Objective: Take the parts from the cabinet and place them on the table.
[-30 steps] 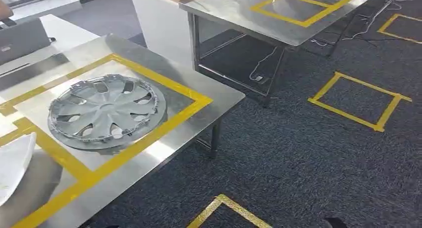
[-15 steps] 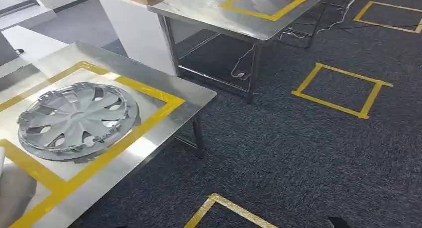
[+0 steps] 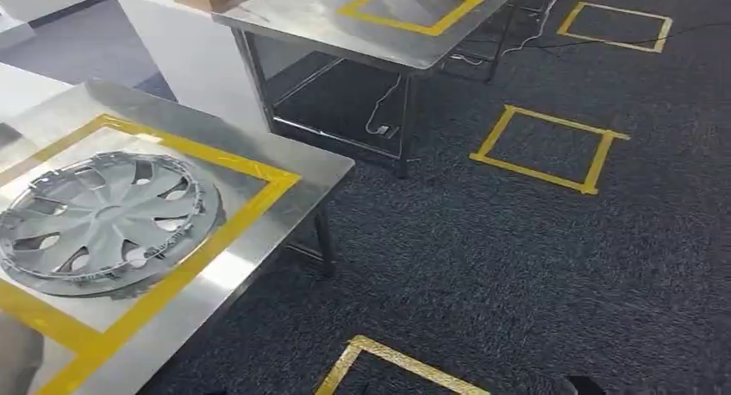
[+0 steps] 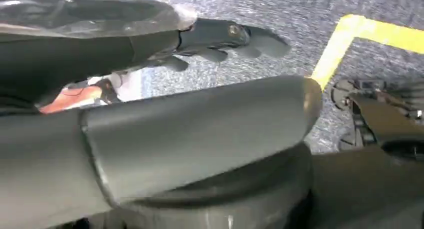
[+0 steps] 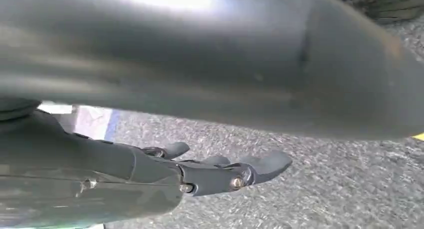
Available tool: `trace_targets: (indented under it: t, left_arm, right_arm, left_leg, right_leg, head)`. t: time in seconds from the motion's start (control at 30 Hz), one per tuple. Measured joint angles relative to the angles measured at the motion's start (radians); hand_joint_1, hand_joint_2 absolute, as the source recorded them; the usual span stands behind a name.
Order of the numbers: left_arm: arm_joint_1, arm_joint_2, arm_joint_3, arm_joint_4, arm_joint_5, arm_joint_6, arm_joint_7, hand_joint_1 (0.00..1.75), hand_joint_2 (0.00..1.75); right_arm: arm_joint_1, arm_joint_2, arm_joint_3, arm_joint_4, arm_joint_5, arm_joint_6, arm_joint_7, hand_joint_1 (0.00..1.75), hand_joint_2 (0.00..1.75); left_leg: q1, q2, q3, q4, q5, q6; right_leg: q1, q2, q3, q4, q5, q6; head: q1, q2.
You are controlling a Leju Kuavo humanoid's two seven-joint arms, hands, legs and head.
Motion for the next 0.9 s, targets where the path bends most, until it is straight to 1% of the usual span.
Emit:
trace_targets:
  t: [0.03, 0.07, 0.1, 0.13, 0.17, 0.2, 0.23, 0.27, 0.3, 0.33, 0.37, 0.4, 0.43, 0.47, 0.5, 0.53, 0.57, 0.6, 0.63, 0.67, 0.7, 0.73, 0.77, 0.8, 0.83, 0.87, 0.9]
  left_arm:
    - [0.000, -0.004, -0.002, 0.000, -0.005, -0.001, -0.002, 0.00, 0.00]
    - [0.000, -0.005, -0.005, 0.000, -0.007, -0.002, -0.002, 0.00, 0.00]
    - [0.000, -0.009, -0.006, 0.000, -0.009, -0.002, -0.002, 0.00, 0.00]
    - [0.000, -0.011, -0.006, 0.000, -0.010, -0.003, -0.001, 0.00, 0.00]
    - [0.000, -0.014, -0.006, 0.000, -0.010, -0.003, -0.001, 0.00, 0.00]
    - [-0.001, -0.015, -0.006, 0.000, -0.010, -0.003, -0.001, 0.00, 0.00]
    - [-0.001, -0.015, -0.006, 0.000, -0.011, -0.003, -0.001, 0.00, 0.00]
    - [-0.002, -0.016, -0.006, 0.000, -0.013, -0.003, -0.001, 0.00, 0.00]
    - [-0.002, -0.016, -0.006, 0.000, -0.013, -0.003, -0.001, 0.00, 0.00]
    - [-0.002, -0.016, -0.006, 0.000, -0.013, -0.003, -0.001, 0.00, 0.00]
    - [-0.003, -0.016, -0.006, 0.000, -0.013, -0.003, -0.001, 0.00, 0.00]
    - [-0.003, -0.016, -0.006, 0.000, -0.013, -0.003, -0.001, 0.00, 0.00]
    - [-0.003, -0.016, -0.006, 0.000, -0.013, -0.003, -0.001, 0.00, 0.00]
    - [-0.003, -0.017, -0.006, 0.000, -0.013, -0.003, -0.001, 0.00, 0.00]
    - [-0.002, -0.017, -0.006, 0.000, -0.013, -0.003, -0.001, 0.00, 0.00]
    - [-0.001, -0.018, -0.007, 0.000, -0.013, -0.003, -0.001, 0.00, 0.00]
    - [0.000, -0.018, -0.008, 0.000, -0.013, -0.003, -0.001, 0.00, 0.00]
    - [0.001, -0.019, -0.009, 0.000, -0.013, -0.003, -0.001, 0.00, 0.00]
    - [0.002, -0.019, -0.011, 0.000, -0.012, -0.003, 0.000, 0.00, 0.00]
    - [0.002, -0.019, -0.012, 0.000, -0.012, -0.003, 0.000, 0.00, 0.00]
    - [0.001, -0.019, -0.012, 0.000, -0.012, -0.003, 0.000, 0.00, 0.00]
    - [0.001, -0.018, -0.013, 0.000, -0.012, -0.003, 0.000, 0.00, 0.00]
    - [0.001, -0.017, -0.013, 0.000, -0.012, -0.003, 0.000, 0.00, 0.00]
    - [-0.001, -0.017, -0.014, 0.000, -0.012, -0.003, 0.000, 0.00, 0.00]
    - [-0.001, -0.018, -0.014, 0.000, -0.012, -0.004, 0.000, 0.00, 0.00]
    - [-0.002, -0.018, -0.015, 0.000, -0.013, -0.004, -0.001, 0.00, 0.00]
    - [-0.003, -0.019, -0.016, 0.000, -0.013, -0.004, -0.001, 0.00, 0.00]
  right_arm:
    - [0.000, 0.000, 0.000, 0.000, 0.000, 0.000, 0.000, 0.00, 0.00]
    - [0.002, 0.000, 0.000, 0.001, 0.000, 0.000, 0.000, 0.00, 0.00]
    - [0.003, 0.000, 0.000, 0.001, 0.000, 0.000, 0.000, 0.00, 0.00]
    - [0.004, 0.000, 0.000, 0.001, 0.000, 0.000, 0.000, 0.00, 0.00]
    - [0.004, -0.002, 0.000, 0.001, 0.000, 0.000, 0.000, 0.00, 0.00]
    - [0.004, -0.002, 0.000, 0.001, 0.000, 0.000, 0.000, 0.00, 0.00]
    - [0.003, -0.002, 0.000, 0.001, 0.000, 0.001, 0.000, 0.00, 0.00]
    - [0.001, -0.002, 0.000, 0.001, 0.000, 0.001, 0.000, 0.00, 0.00]
    - [0.001, -0.002, 0.000, 0.001, 0.000, 0.001, 0.000, 0.00, 0.00]
    - [0.003, -0.002, 0.000, 0.001, 0.000, 0.001, 0.000, 0.00, 0.00]
    - [0.004, -0.002, 0.000, 0.001, 0.000, 0.001, 0.000, 0.00, 0.00]
    - [0.004, -0.002, 0.000, 0.001, 0.000, 0.001, 0.000, 0.00, 0.00]
    - [0.004, -0.002, 0.000, 0.001, 0.000, 0.001, 0.000, 0.00, 0.00]
    - [0.003, -0.002, 0.000, 0.001, 0.000, 0.001, 0.000, 0.00, 0.00]
    - [0.002, -0.002, 0.000, 0.001, 0.000, 0.001, 0.000, 0.00, 0.00]
    - [0.002, -0.002, 0.000, 0.001, 0.000, 0.001, 0.000, 0.00, 0.00]
    - [0.002, -0.002, 0.000, 0.001, 0.000, 0.001, 0.000, 0.00, 0.00]
    - [0.003, -0.002, 0.000, 0.002, 0.000, 0.001, 0.000, 0.00, 0.00]
    - [0.003, -0.002, 0.000, 0.002, 0.000, 0.001, 0.000, 0.00, 0.00]
    - [0.003, -0.002, 0.000, 0.002, 0.000, 0.001, 0.000, 0.00, 0.00]
    - [0.003, -0.002, 0.000, 0.002, 0.000, 0.001, 0.000, 0.00, 0.00]
    - [0.002, -0.002, 0.000, 0.002, 0.000, 0.001, 0.000, 0.00, 0.00]
    - [0.001, -0.002, 0.000, 0.002, 0.000, 0.001, 0.000, 0.00, 0.00]
    - [0.001, -0.002, 0.000, 0.002, 0.000, 0.002, 0.000, 0.00, 0.00]
    - [0.002, -0.002, 0.000, 0.002, 0.000, 0.002, 0.000, 0.00, 0.00]
    - [0.003, -0.002, 0.000, 0.002, 0.000, 0.002, -0.003, 0.00, 0.00]
    - [0.004, -0.002, 0.000, 0.002, 0.000, 0.002, -0.003, 0.00, 0.00]
  left_leg:
    - [0.000, 0.008, -0.001, 0.000, -0.001, 0.001]
    - [0.000, 0.013, -0.001, 0.001, -0.001, 0.001]
    - [0.000, 0.020, 0.000, 0.001, -0.001, 0.001]
    - [0.000, 0.026, 0.001, 0.002, -0.002, -0.001]
    - [0.000, 0.032, 0.003, 0.003, -0.004, -0.004]
    - [0.001, 0.038, 0.006, 0.005, -0.007, -0.008]
    - [-0.003, 0.042, 0.007, 0.006, -0.010, -0.012]
    - [-0.009, 0.045, 0.006, 0.012, -0.014, -0.018]
    - [-0.010, 0.049, 0.007, 0.010, -0.013, -0.020]
    - [-0.010, 0.054, 0.008, 0.009, -0.013, -0.024]
    - [-0.008, 0.059, 0.010, 0.006, -0.012, -0.030]
    - [-0.006, 0.054, 0.008, 0.012, -0.018, -0.038]
    - [-0.002, 0.028, 0.001, 0.037, -0.039, -0.044]
    - [-0.002, 0.011, -0.026, 0.098, -0.079, -0.046]
    - [-0.001, 0.005, -0.068, 0.188, -0.126, -0.049]
    - [-0.001, 0.003, -0.114, 0.284, -0.165, -0.051]
    - [-0.001, 0.003, -0.142, 0.341, -0.178, -0.051]
    - [-0.001, 0.003, -0.149, 0.350, -0.167, -0.050]
    - [-0.001, 0.003, -0.132, 0.311, -0.135, -0.048]
    - [-0.001, 0.000, -0.097, 0.235, -0.090, -0.044]
    - [-0.001, -0.010, -0.050, 0.134, -0.041, -0.038]
    - [-0.001, -0.044, -0.008, 0.044, -0.005, -0.031]
    - [-0.004, -0.063, 0.001, 0.010, -0.010, -0.029]
    - [-0.004, -0.049, -0.002, 0.012, -0.008, -0.027]
    - [-0.006, -0.046, -0.002, 0.012, -0.008, -0.025]
    - [-0.008, -0.041, -0.002, 0.012, -0.007, -0.021]
    - [-0.004, -0.032, 0.002, 0.001, -0.002, -0.012]
  right_leg:
    - [0.000, -0.004, -0.039, 0.083, -0.033, 0.004]
    - [-0.001, -0.006, -0.061, 0.131, -0.044, 0.007]
    - [-0.003, -0.008, -0.059, 0.128, -0.031, 0.008]
    - [-0.005, -0.011, -0.032, 0.071, 0.006, 0.009]
    - [-0.007, -0.017, 0.016, -0.021, 0.052, 0.010]
    - [-0.009, -0.032, 0.070, -0.123, 0.094, 0.009]
    - [-0.008, -0.065, 0.100, -0.191, 0.099, 0.007]
    - [-0.001, -0.052, 0.100, -0.194, 0.102, -0.005]
    - [-0.002, -0.045, 0.097, -0.192, 0.102, -0.013]
    - [-0.002, -0.039, 0.095, -0.191, 0.102, -0.017]
    - [0.001, -0.031, 0.093, -0.193, 0.104, -0.024]
    - [-0.005, -0.025, 0.098, -0.200, 0.111, -0.034]
    - [-0.006, -0.022, 0.097, -0.200, 0.113, -0.037]
    - [-0.006, -0.019, 0.095, -0.200, 0.114, -0.042]
    - [-0.005, -0.014, 0.093, -0.200, 0.114, -0.045]
    - [-0.004, -0.008, 0.091, -0.200, 0.115, -0.047]
    - [-0.003, 0.000, 0.091, -0.200, 0.115, -0.047]
    - [-0.003, 0.008, 0.091, -0.200, 0.115, -0.047]
    - [-0.003, 0.017, 0.092, -0.200, 0.115, -0.047]
    - [-0.003, 0.026, 0.094, -0.200, 0.115, -0.047]
    - [-0.003, 0.035, 0.098, -0.200, 0.115, -0.046]
    - [-0.004, 0.042, 0.098, -0.200, 0.115, -0.044]
    - [0.003, 0.048, 0.092, -0.194, 0.113, -0.037]
    - [0.000, 0.056, 0.090, -0.197, 0.116, -0.031]
    - [0.000, 0.061, 0.088, -0.198, 0.116, -0.026]
    - [-0.003, 0.067, 0.088, -0.202, 0.119, -0.020]
    - [-0.002, 0.071, 0.087, -0.202, 0.118, -0.012]
  head:
    - [0.000, 0.000]
    - [0.000, 0.000]
    - [0.000, 0.000]
    - [0.000, 0.000]
    - [0.000, 0.000]
    - [0.000, 0.000]
    - [0.000, 0.000]
    - [0.000, 0.000]
    - [0.000, 0.000]
    - [0.000, 0.000]
    - [0.000, 0.000]
    - [0.000, 0.000]
    - [0.000, 0.000]
    - [-0.001, 0.000]
    - [-0.001, 0.000]
    - [-0.001, 0.000]
    - [0.000, 0.000]
    - [-0.001, 0.000]
    - [-0.001, 0.000]
    - [0.000, 0.000]
    - [-0.001, 0.000]
    - [-0.001, 0.000]
    - [-0.001, 0.000]
    - [0.000, 0.000]
    - [0.000, 0.000]
    - [0.000, 0.000]
    - [0.000, 0.000]
